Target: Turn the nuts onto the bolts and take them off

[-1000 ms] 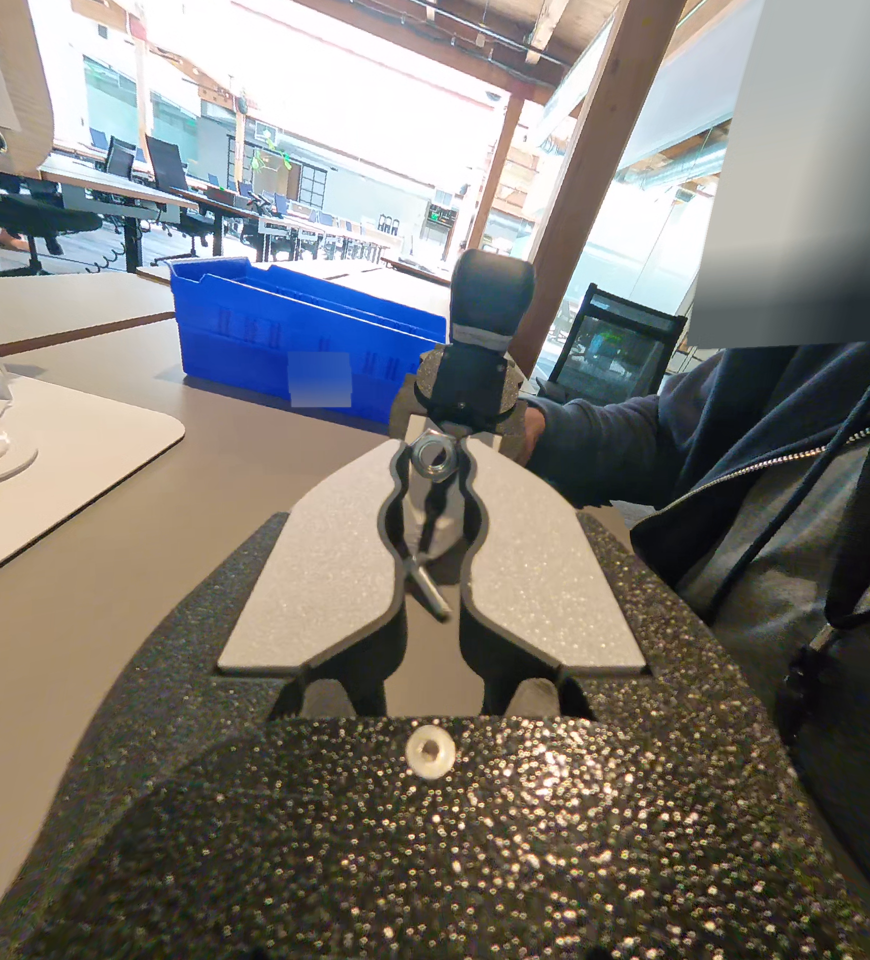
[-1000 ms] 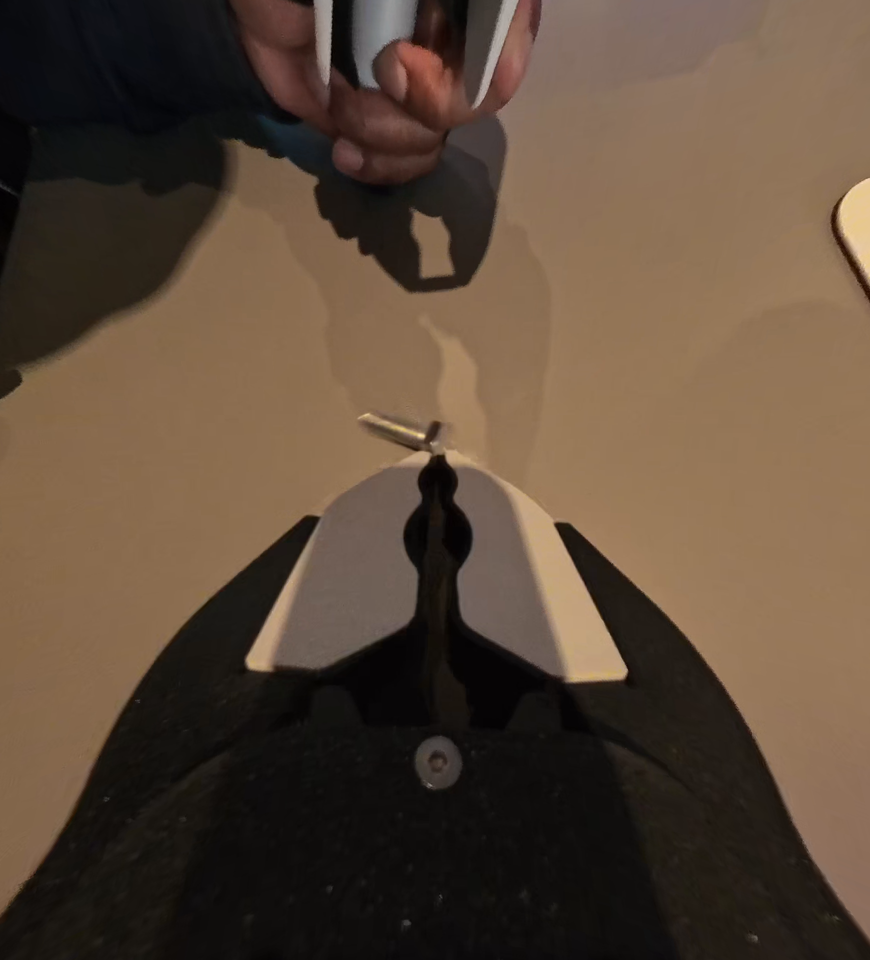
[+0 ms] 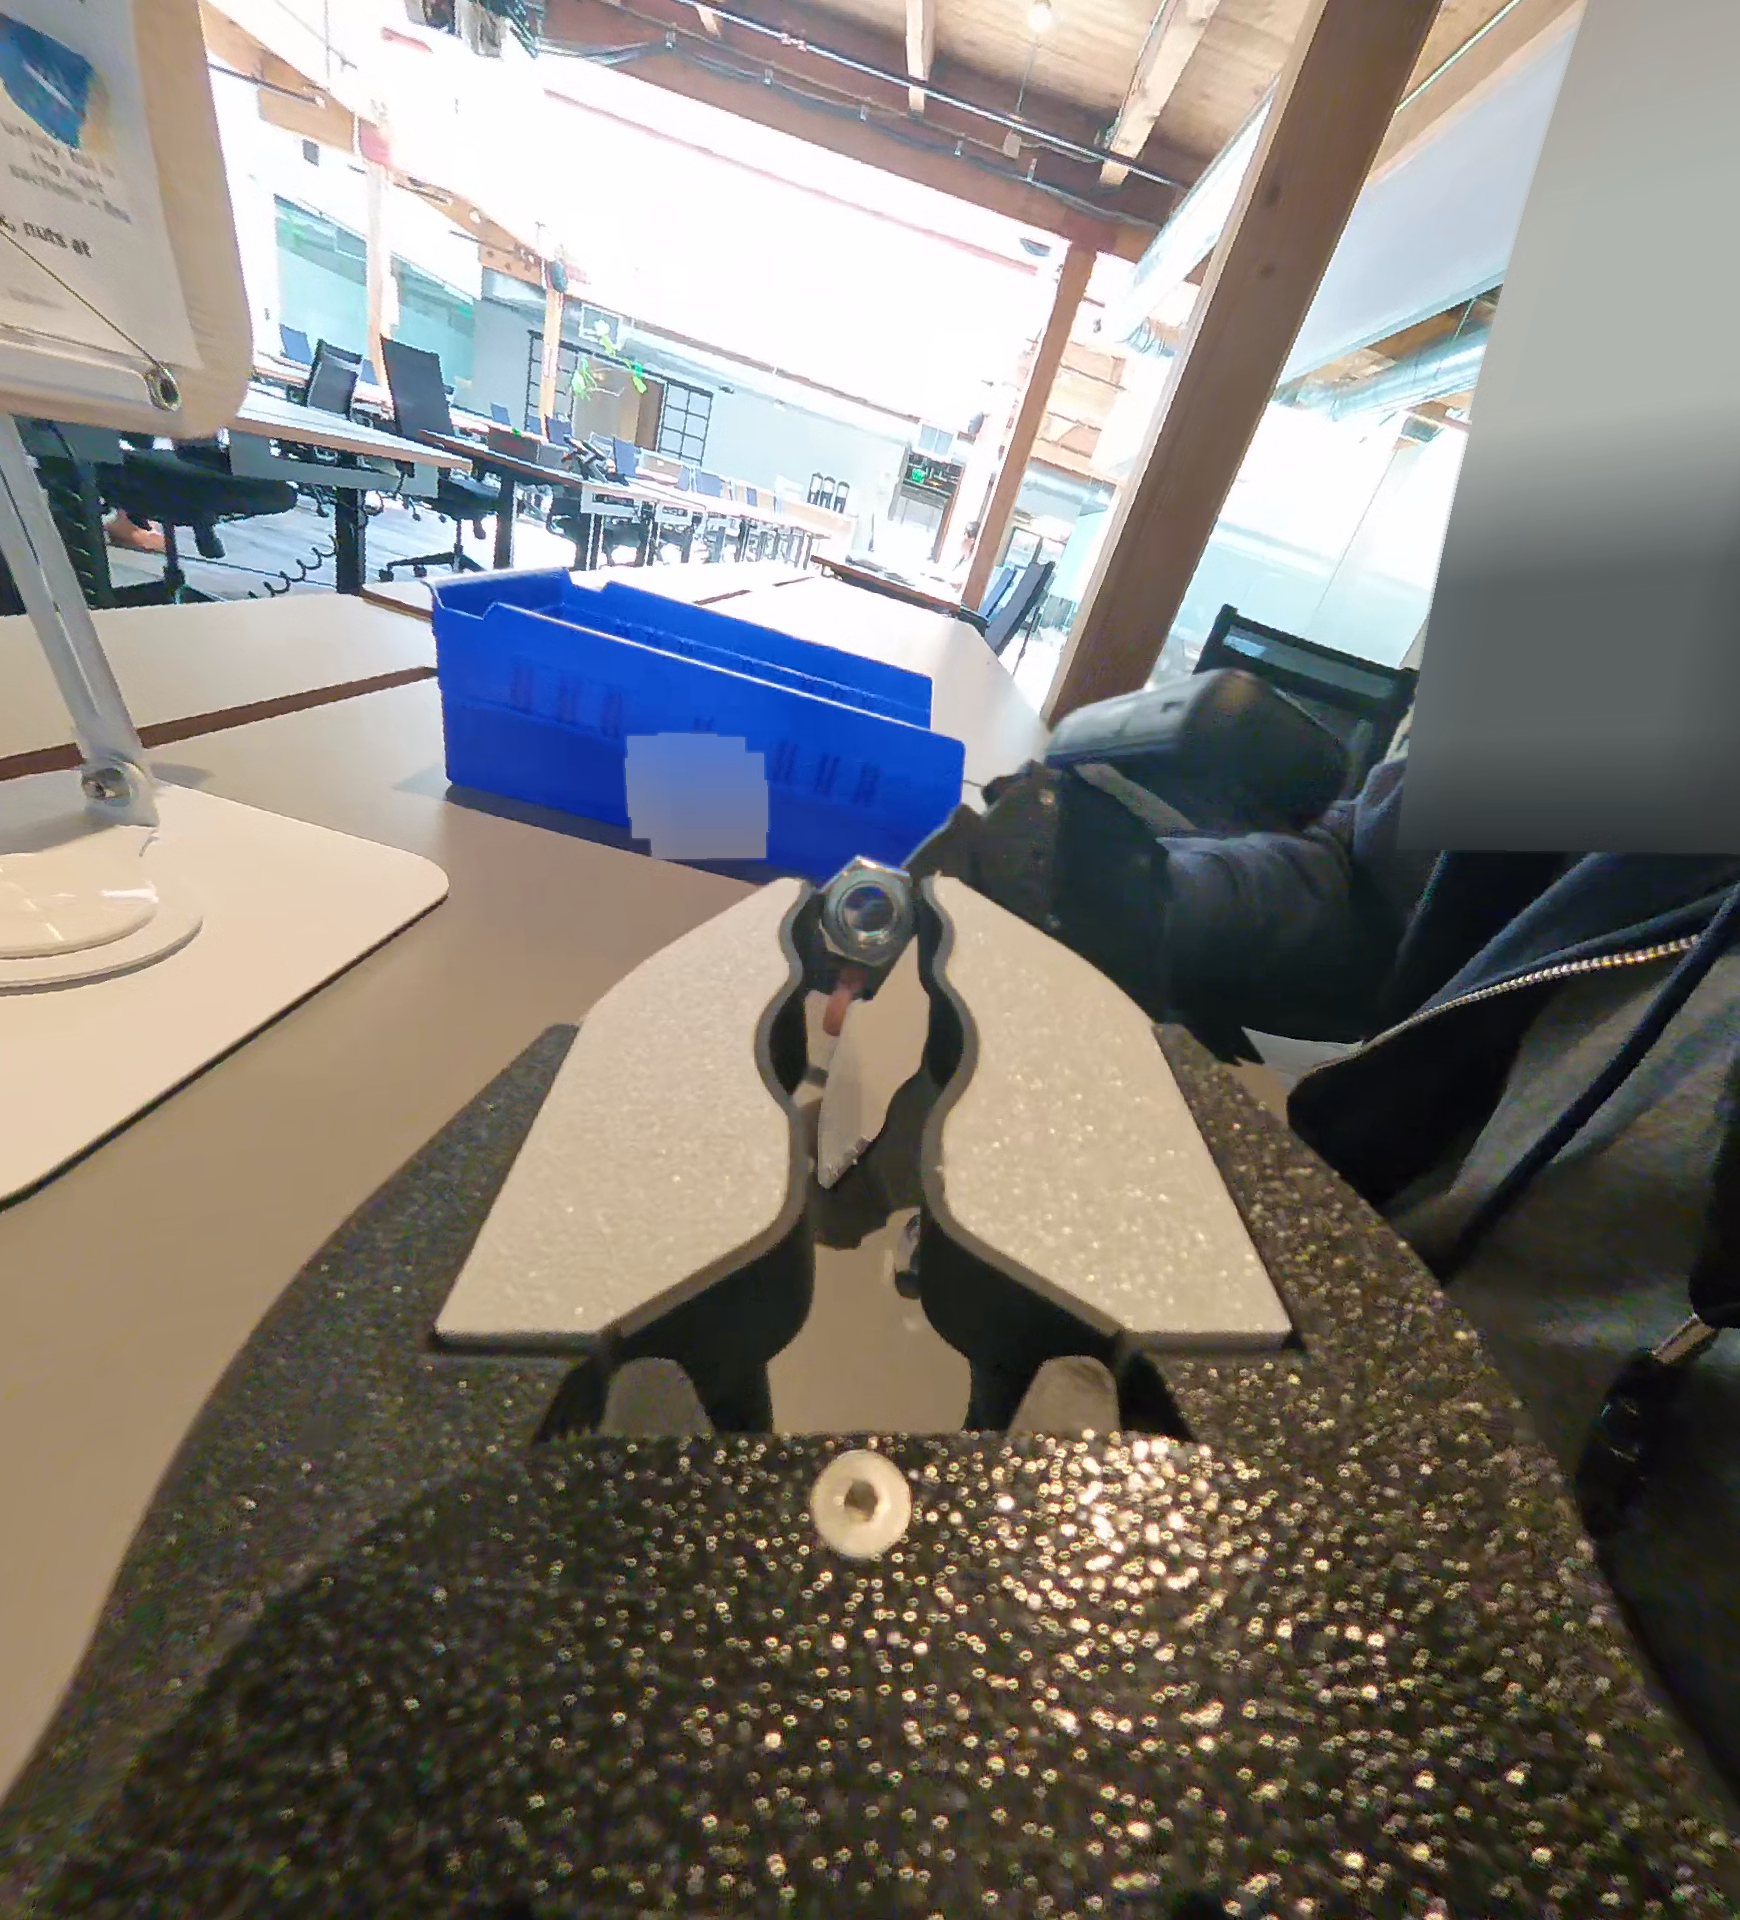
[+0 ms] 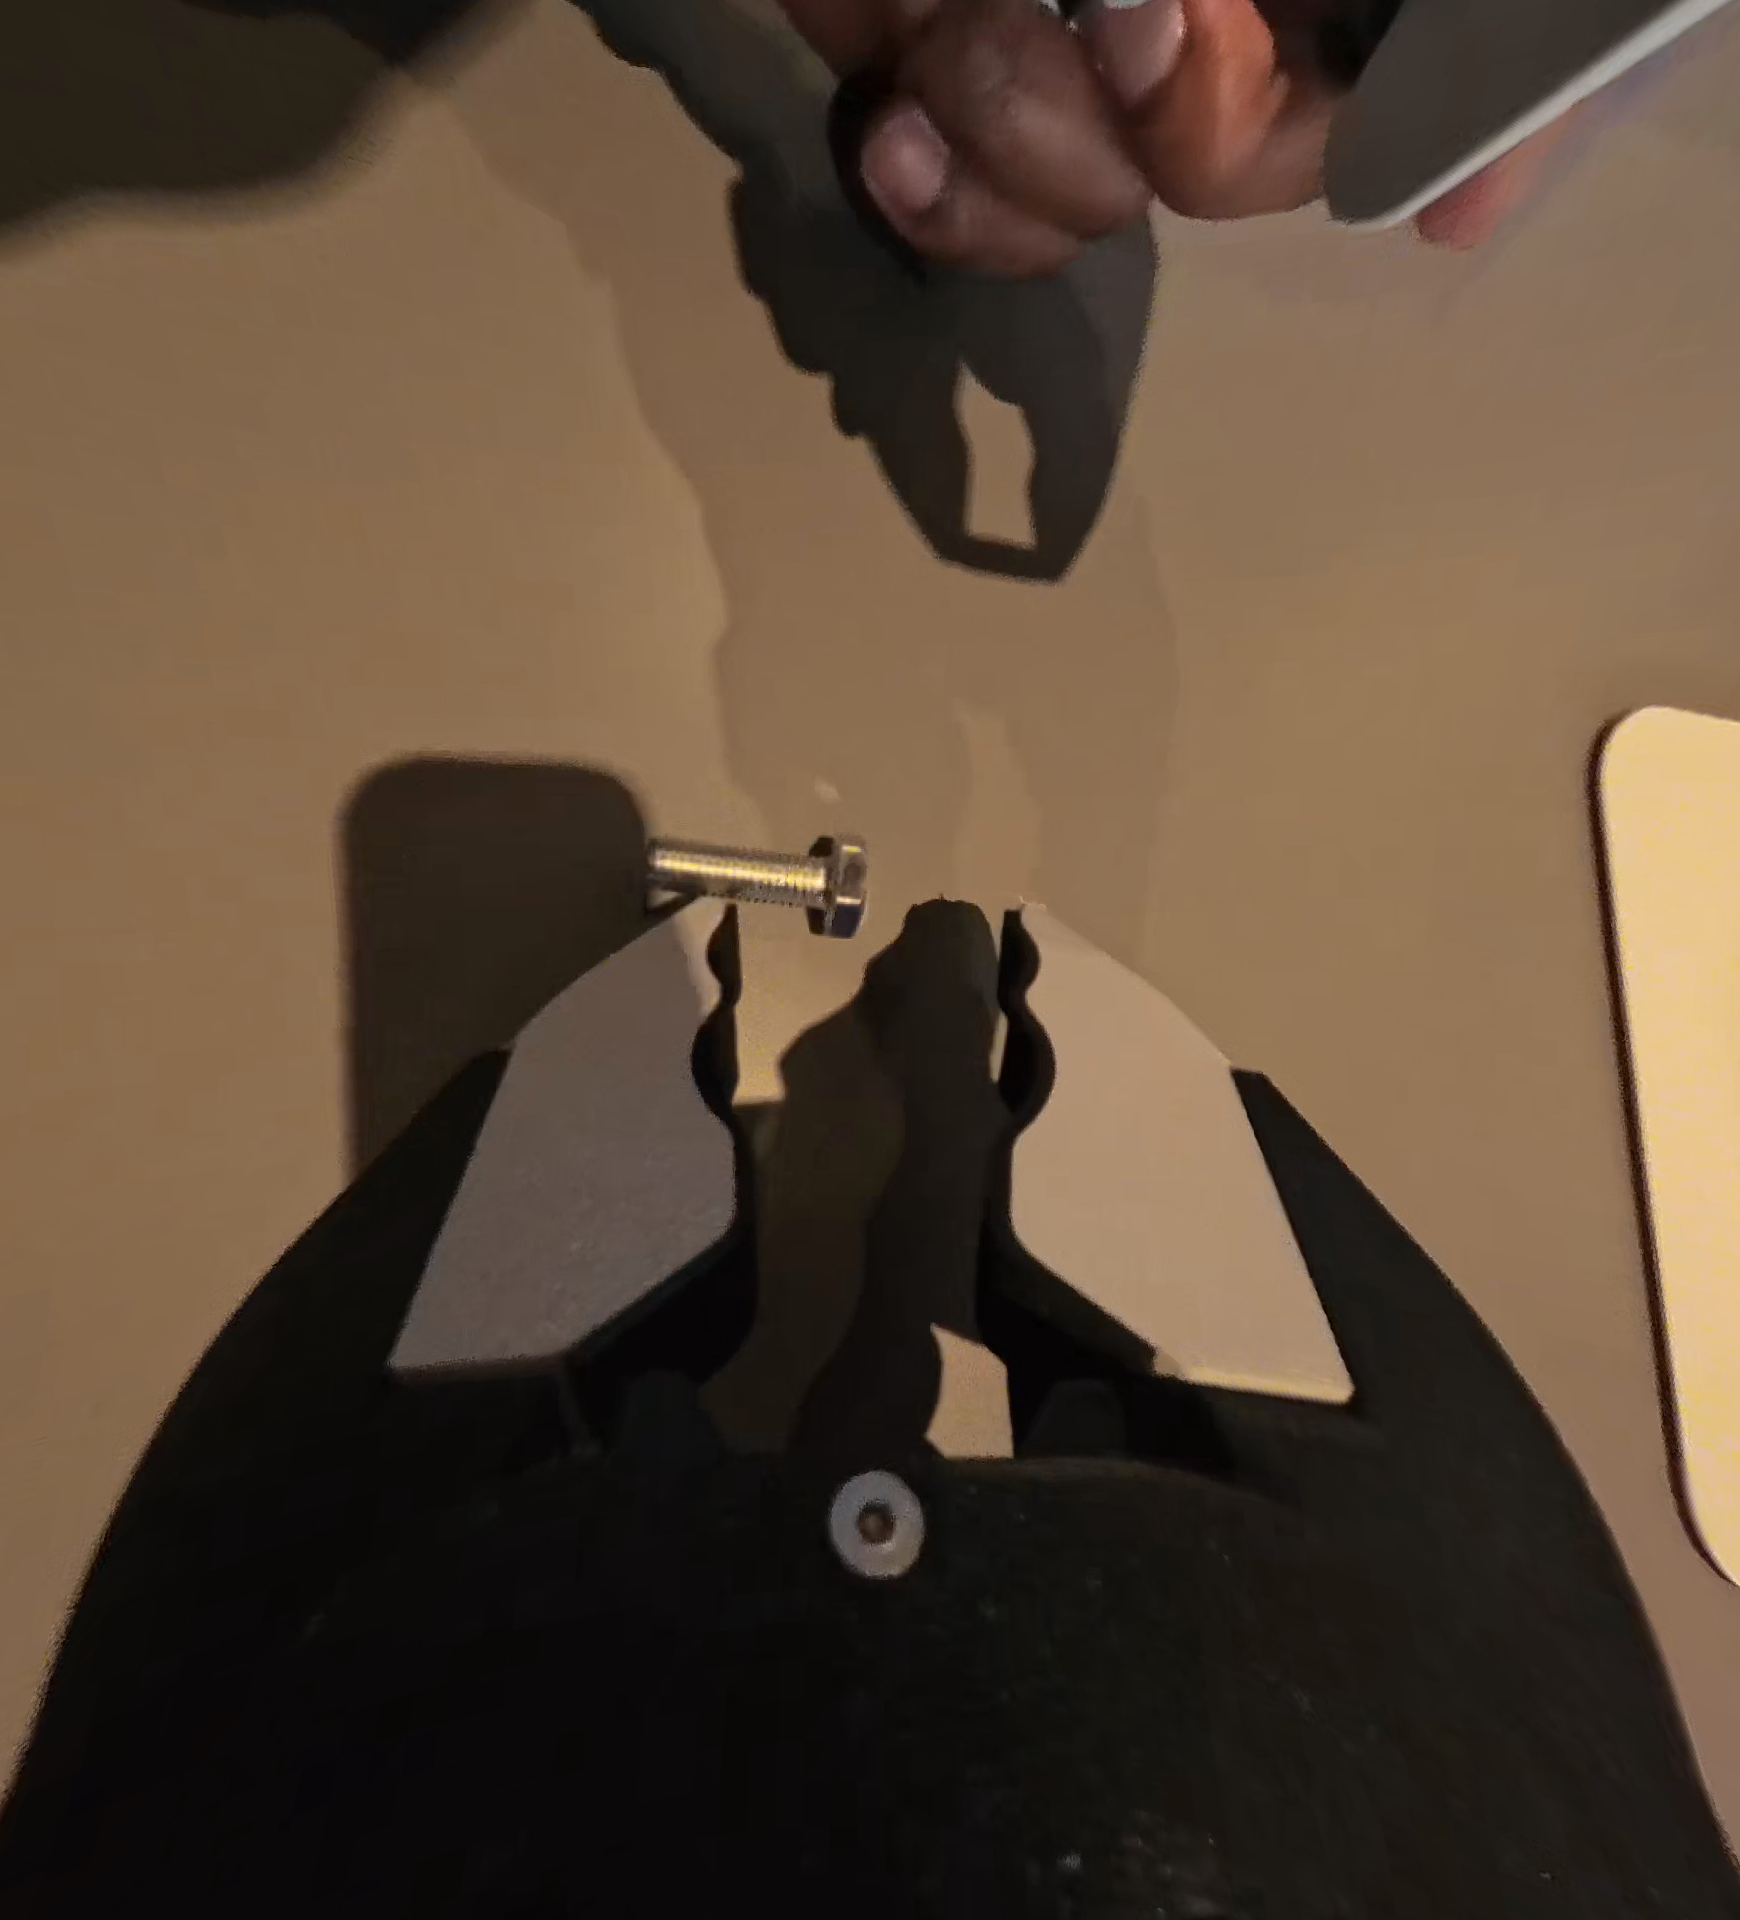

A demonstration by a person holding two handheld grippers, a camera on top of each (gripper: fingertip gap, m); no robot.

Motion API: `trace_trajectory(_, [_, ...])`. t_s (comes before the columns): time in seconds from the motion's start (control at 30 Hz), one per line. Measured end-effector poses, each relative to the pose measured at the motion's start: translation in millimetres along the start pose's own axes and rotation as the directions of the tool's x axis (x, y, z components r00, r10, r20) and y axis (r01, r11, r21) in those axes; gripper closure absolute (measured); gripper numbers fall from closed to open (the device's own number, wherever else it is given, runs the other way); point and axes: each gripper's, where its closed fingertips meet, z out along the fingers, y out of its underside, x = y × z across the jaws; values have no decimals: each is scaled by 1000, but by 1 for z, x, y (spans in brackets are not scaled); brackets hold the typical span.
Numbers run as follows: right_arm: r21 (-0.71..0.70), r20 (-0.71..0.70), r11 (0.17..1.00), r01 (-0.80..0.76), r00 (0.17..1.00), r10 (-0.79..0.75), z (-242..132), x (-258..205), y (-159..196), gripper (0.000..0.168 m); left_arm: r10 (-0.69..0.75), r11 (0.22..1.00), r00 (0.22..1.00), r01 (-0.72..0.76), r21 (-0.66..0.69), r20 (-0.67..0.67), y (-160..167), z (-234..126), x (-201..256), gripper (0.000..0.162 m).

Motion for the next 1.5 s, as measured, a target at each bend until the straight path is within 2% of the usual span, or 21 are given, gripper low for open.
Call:
trace_trajectory(0.17, [-21,-130,999,-39,991,36,10,2,-13,122,13,1000,1000,-13,17,6,-7,-4,2,144])
trace_trajectory(0.37, [-21,-182,987,-162,971,155,24,10,-23,123,19,999,1000,-20,33,8,-14,-8,5,145])
trace_trajectory(0.67, [19,-30,941,-338,941,338,5,-6,-2,125,21,999,1000,-21,48,1,-20,-11,9,145])
trace_trajectory(0.9, [14,108,929,-371,924,367,9,-12,-8,137,14,999,1000,-14,39,0,-16,-10,8,145])
trace_trajectory(1.0, [8,122,930,-368,923,364,10,-13,-8,145,15,999,1000,-15,32,0,-15,-9,8,145])
trace_trajectory(1.5, [7,115,940,-341,934,337,14,-11,-12,149,5,1000,1000,-5,-19,3,-4,-6,5,144])
